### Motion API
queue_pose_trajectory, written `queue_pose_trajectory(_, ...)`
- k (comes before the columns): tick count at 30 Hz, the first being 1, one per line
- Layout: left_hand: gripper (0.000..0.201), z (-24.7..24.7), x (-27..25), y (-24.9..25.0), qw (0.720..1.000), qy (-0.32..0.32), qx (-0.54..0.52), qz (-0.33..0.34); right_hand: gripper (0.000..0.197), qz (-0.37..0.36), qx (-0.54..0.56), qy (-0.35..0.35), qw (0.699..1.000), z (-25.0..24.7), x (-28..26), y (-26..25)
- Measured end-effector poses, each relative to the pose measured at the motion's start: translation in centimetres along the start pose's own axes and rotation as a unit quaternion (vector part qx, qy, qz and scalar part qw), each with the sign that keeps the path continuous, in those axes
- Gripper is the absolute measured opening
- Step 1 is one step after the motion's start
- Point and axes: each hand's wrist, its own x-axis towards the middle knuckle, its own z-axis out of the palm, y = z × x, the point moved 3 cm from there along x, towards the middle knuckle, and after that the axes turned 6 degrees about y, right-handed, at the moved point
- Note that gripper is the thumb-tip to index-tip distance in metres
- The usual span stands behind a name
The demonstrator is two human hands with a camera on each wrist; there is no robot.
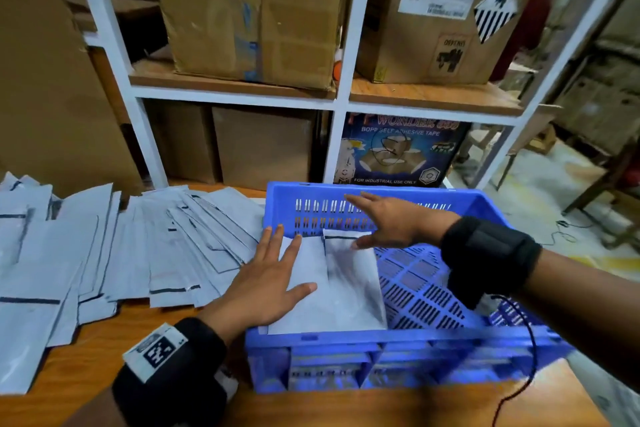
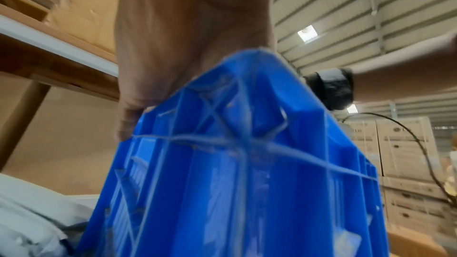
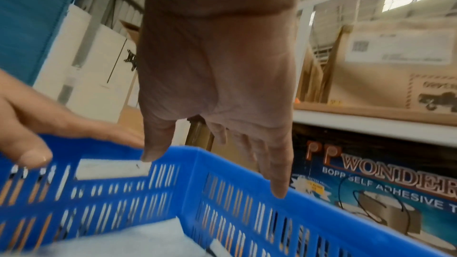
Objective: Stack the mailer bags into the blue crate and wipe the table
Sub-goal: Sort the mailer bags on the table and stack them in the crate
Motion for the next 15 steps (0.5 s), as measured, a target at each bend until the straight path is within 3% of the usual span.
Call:
queue_pose_trajectory(2, 0.101, -1.1, 0.0, 0.2, 0.998, 0.014, -0.062, -0.003, 0.100, -0.002, 0.022, 0.036, 0.999, -1.4, -2.3, -1.0)
queue_pose_trajectory(4, 0.087, -2.8, -0.4, 0.6, 0.992, 0.071, -0.104, 0.010, 0.098, -0.008, 0.053, 0.075, 0.996, -2.3, -4.7, -1.9)
queue_pose_trajectory(7, 0.080, -5.5, -1.6, 1.8, 0.978, 0.163, -0.113, 0.058, 0.095, -0.007, 0.114, 0.150, 0.982, -2.3, -8.1, -2.6)
queue_pose_trajectory(11, 0.075, -7.0, -4.4, 3.9, 0.954, 0.257, -0.123, 0.090, 0.088, -0.002, 0.208, 0.256, 0.944, -0.1, -12.4, -3.4)
queue_pose_trajectory(15, 0.073, -5.0, -7.9, 5.5, 0.949, 0.273, -0.146, 0.057, 0.081, 0.002, 0.319, 0.323, 0.891, 4.4, -14.9, -4.6)
